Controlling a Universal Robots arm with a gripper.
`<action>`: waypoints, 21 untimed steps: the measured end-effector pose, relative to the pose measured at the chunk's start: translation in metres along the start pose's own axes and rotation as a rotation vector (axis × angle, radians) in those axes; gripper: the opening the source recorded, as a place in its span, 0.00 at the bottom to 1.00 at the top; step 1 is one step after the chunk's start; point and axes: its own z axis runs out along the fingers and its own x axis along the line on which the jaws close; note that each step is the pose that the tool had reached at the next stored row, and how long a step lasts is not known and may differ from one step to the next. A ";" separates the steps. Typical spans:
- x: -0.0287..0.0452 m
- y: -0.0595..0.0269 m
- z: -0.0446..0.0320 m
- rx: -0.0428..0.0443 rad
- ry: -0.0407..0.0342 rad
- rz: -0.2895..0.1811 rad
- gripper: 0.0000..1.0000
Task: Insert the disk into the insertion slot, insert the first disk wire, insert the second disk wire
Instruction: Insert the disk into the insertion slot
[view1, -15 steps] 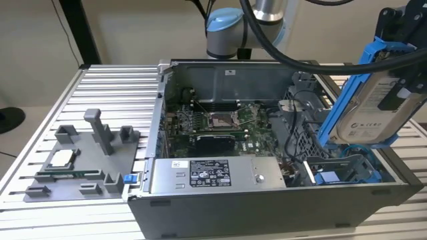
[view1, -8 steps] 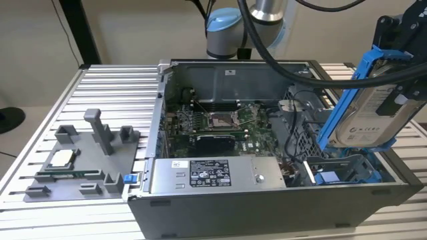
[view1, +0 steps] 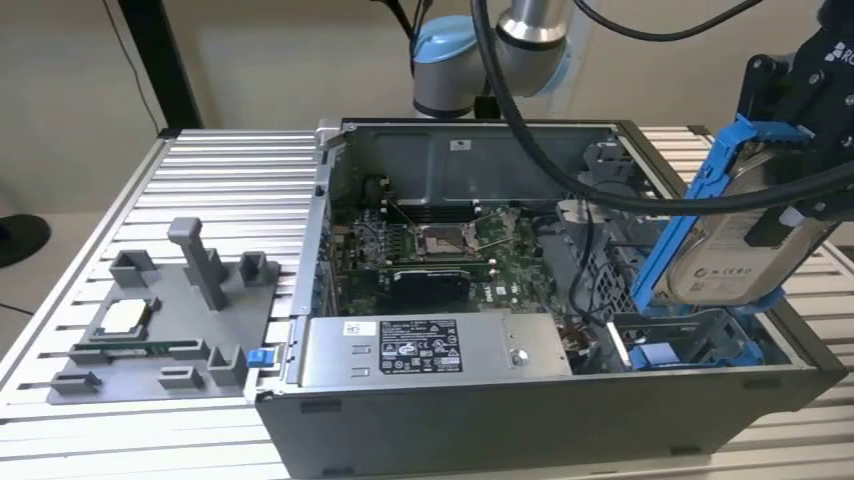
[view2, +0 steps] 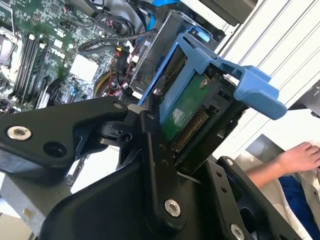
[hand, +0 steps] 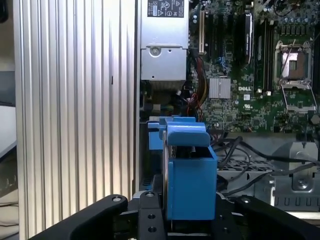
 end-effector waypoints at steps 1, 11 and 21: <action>0.0000 -0.0010 0.0017 -0.0001 0.0000 0.000 0.00; -0.0002 -0.0061 0.0196 -0.0004 0.0001 0.000 0.00; -0.0009 -0.0079 0.0363 -0.0004 -0.0006 0.000 0.00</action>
